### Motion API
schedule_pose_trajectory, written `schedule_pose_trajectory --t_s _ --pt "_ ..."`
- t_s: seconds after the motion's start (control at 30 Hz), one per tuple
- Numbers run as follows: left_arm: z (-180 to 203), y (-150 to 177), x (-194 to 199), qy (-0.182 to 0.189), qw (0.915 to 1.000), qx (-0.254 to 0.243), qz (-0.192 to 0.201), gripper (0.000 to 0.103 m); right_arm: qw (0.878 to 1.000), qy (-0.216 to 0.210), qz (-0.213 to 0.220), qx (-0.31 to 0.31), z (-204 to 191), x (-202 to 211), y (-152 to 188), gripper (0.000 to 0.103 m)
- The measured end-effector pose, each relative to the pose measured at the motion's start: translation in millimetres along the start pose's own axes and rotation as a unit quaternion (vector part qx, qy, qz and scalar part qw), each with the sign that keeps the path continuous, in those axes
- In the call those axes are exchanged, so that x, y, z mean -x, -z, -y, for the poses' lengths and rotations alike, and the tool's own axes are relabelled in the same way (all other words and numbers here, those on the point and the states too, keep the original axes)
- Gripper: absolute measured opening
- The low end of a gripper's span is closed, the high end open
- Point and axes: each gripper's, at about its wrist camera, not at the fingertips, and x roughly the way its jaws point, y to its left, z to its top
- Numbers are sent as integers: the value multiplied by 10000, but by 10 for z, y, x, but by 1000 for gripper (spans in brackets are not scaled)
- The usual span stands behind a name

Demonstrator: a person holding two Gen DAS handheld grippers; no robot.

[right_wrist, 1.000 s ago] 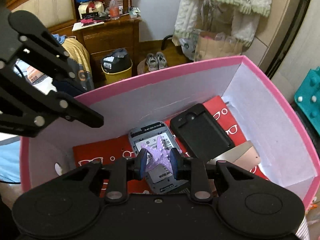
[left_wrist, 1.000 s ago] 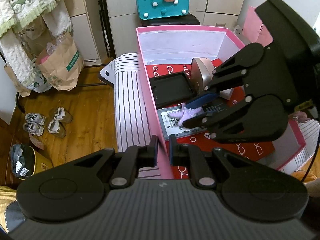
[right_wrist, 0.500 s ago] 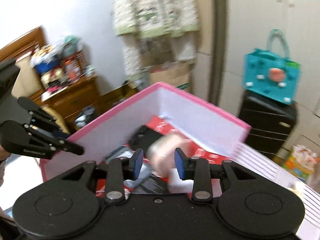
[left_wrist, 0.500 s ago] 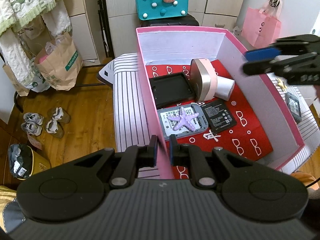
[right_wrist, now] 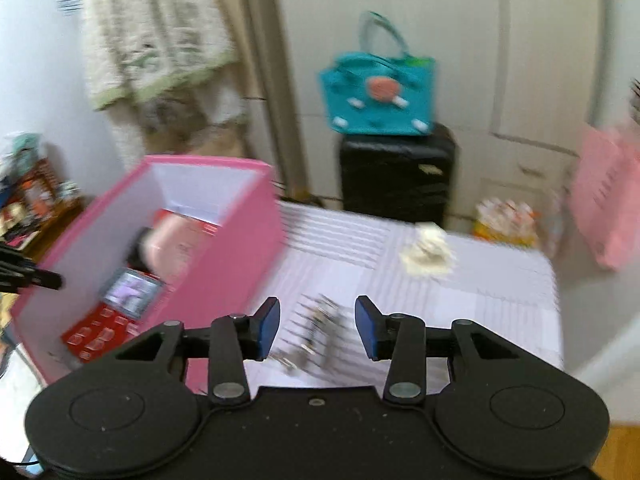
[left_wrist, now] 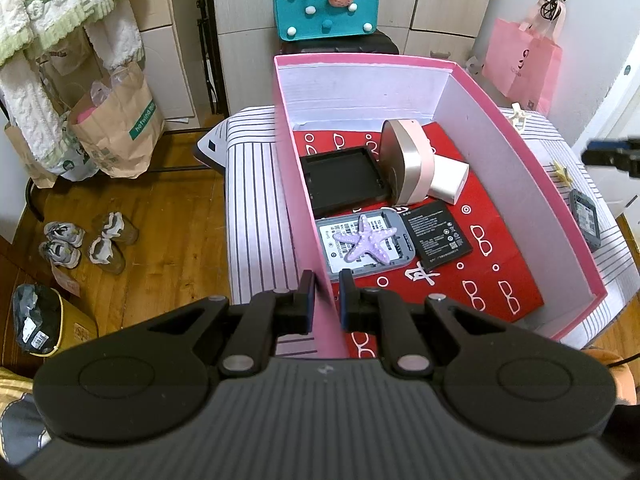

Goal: Organize rigid objects
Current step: 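Move the right tool to the grey pocket router and grasp it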

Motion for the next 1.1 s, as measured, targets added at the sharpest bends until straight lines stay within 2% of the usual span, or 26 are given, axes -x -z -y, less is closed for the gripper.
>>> schedule_pose_trajectory --t_s 0.3,0.47,0.53,0.7,0.9,1.1 --pt "22 3 -7 -53 10000 3 0 11 9910 769 -678 -858 584 -109 549 51" --pt "24 7 -3 -58 10000 8 -8 11 9839 929 -1031 -1122 749 -168 765 63" --pt "20 5 -3 -55 10000 14 -8 11 9822 911 -1075 -1245 790 -186 815 72" --pt "24 15 4 -87 10000 11 -18 11 9791 483 -1193 -1575 850 -312 841 78" --pt "19 10 4 -106 9999 28 -33 11 9840 507 -1069 -1332 761 -483 701 81" --pt "46 -10 -7 -152 9999 7 -71 11 9935 491 -932 -434 510 -647 617 80"
